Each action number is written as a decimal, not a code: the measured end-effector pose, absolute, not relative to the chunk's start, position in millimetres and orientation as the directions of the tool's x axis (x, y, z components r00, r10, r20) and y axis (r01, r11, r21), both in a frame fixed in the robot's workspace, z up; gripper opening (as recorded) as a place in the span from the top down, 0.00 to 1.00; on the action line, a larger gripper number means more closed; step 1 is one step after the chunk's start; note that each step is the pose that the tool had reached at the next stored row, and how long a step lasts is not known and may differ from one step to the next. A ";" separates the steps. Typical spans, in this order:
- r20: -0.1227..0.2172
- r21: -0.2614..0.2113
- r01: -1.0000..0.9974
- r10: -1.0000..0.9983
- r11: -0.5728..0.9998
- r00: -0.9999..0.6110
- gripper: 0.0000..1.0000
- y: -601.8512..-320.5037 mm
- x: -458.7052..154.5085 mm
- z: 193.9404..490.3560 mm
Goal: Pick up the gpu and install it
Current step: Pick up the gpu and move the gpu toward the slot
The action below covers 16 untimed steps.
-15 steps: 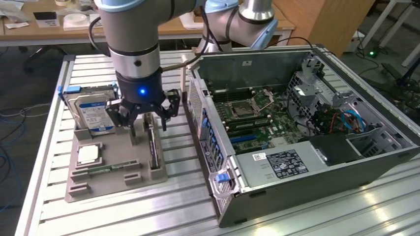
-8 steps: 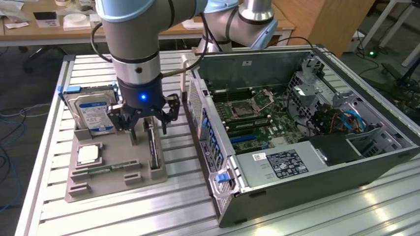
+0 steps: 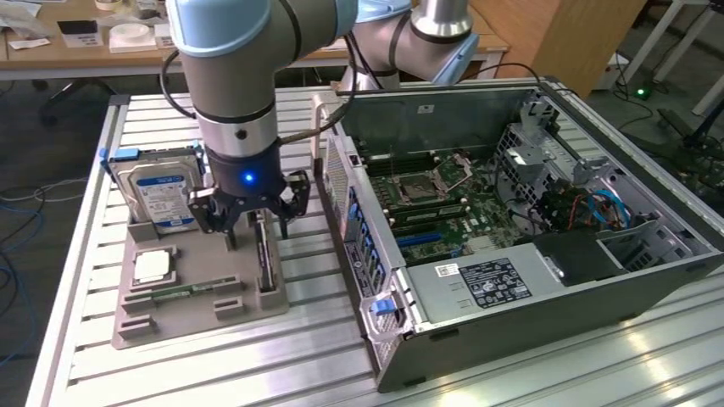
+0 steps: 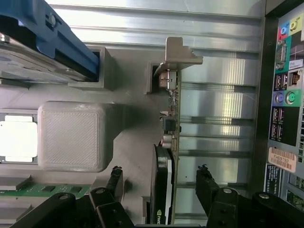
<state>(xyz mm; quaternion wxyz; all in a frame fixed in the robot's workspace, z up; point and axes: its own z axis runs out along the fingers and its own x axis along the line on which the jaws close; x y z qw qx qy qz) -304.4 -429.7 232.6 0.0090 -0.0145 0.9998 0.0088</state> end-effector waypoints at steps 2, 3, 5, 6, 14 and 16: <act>-0.018 0.017 -0.029 -0.029 0.999 -0.999 0.28 -429.7 -304.3 229.0; -0.018 0.017 -0.029 -0.029 0.999 -0.999 0.28 -429.7 -304.3 227.1; -0.018 0.017 -0.029 -0.029 0.999 -0.999 0.28 -429.7 -304.3 223.4; -0.018 0.017 -0.029 -0.029 0.999 -0.999 0.28 -429.7 -304.3 221.6; -0.018 0.016 -0.027 -0.027 1.000 -0.999 0.28 -430.4 -304.4 212.5; -0.019 0.016 -0.027 -0.027 1.000 -0.999 0.28 -430.3 -304.3 212.5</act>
